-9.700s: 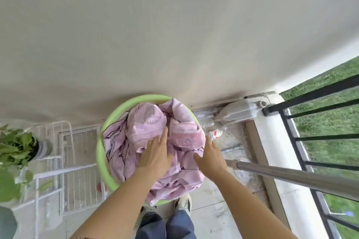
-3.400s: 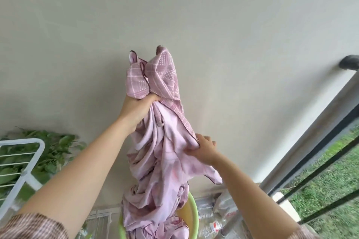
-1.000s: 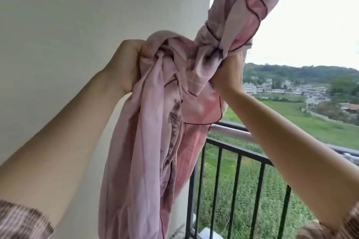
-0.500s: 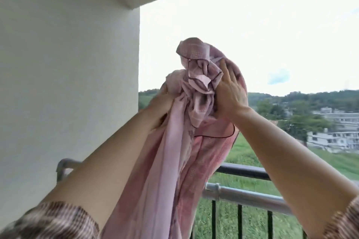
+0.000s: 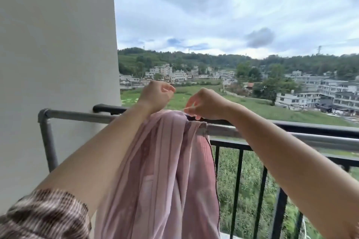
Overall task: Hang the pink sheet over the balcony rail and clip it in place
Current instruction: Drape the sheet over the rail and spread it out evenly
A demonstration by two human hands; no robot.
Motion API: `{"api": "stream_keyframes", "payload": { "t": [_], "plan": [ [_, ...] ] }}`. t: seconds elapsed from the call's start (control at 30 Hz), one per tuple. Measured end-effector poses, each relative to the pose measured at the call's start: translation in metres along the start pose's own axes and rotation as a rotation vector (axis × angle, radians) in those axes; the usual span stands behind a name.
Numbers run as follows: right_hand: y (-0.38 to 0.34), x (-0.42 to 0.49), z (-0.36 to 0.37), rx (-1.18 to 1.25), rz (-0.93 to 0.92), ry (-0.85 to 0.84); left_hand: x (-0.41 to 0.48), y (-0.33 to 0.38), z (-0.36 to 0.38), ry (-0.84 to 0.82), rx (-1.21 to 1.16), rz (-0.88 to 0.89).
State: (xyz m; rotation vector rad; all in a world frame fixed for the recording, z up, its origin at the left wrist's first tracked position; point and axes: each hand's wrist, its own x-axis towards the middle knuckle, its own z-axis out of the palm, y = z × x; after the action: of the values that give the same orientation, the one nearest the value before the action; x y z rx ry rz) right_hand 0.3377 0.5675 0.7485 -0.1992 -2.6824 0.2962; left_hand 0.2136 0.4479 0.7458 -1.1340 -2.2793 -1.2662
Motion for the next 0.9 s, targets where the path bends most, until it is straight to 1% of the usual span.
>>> {"api": "stream_keyframes", "payload": {
  "t": [0.07, 0.17, 0.23, 0.27, 0.3, 0.37, 0.43, 0.53, 0.6, 0.67, 0.73, 0.8, 0.9],
  "plan": [
    [-0.017, -0.019, 0.015, 0.053, -0.021, 0.177, -0.033, -0.005, -0.011, 0.158, -0.014, 0.107],
    [-0.039, -0.054, 0.047, 0.173, 0.011, 0.54, -0.095, -0.035, -0.015, 0.357, -0.073, 0.266],
    [-0.05, -0.08, 0.072, 0.172, 0.003, 0.741, -0.14, -0.067, -0.008, 0.38, -0.126, 0.266],
    [-0.054, -0.091, 0.085, 0.179, 0.005, 0.785, -0.162, -0.084, -0.003, 0.346, -0.166, 0.218],
    [-0.056, -0.1, 0.1, 0.216, 0.029, 0.792, -0.184, -0.101, 0.003, 0.294, -0.201, 0.146],
    [-0.059, -0.112, 0.128, 0.319, 0.142, 0.732, -0.216, -0.127, 0.012, 0.162, -0.232, -0.033],
    [-0.066, -0.123, 0.149, 0.39, 0.293, 0.623, -0.24, -0.144, 0.02, 0.016, -0.191, -0.17],
    [-0.083, -0.136, 0.171, 0.533, 0.525, 0.405, -0.257, -0.156, 0.035, -0.137, -0.052, -0.238],
    [-0.087, -0.134, 0.185, 0.51, 0.683, 0.279, -0.255, -0.16, 0.045, -0.213, 0.051, -0.269],
    [-0.085, -0.13, 0.197, 0.532, 0.784, 0.143, -0.247, -0.159, 0.044, -0.238, 0.107, -0.25],
    [-0.087, -0.13, 0.19, 0.676, 0.818, 0.067, -0.239, -0.152, 0.03, -0.259, -0.029, -0.183],
    [-0.092, -0.128, 0.168, 0.802, 0.757, 0.042, -0.229, -0.14, 0.008, -0.249, -0.173, -0.1],
    [-0.1, -0.113, 0.121, 0.87, 0.636, 0.124, -0.2, -0.104, -0.036, -0.131, -0.357, 0.015]
  ]
}}
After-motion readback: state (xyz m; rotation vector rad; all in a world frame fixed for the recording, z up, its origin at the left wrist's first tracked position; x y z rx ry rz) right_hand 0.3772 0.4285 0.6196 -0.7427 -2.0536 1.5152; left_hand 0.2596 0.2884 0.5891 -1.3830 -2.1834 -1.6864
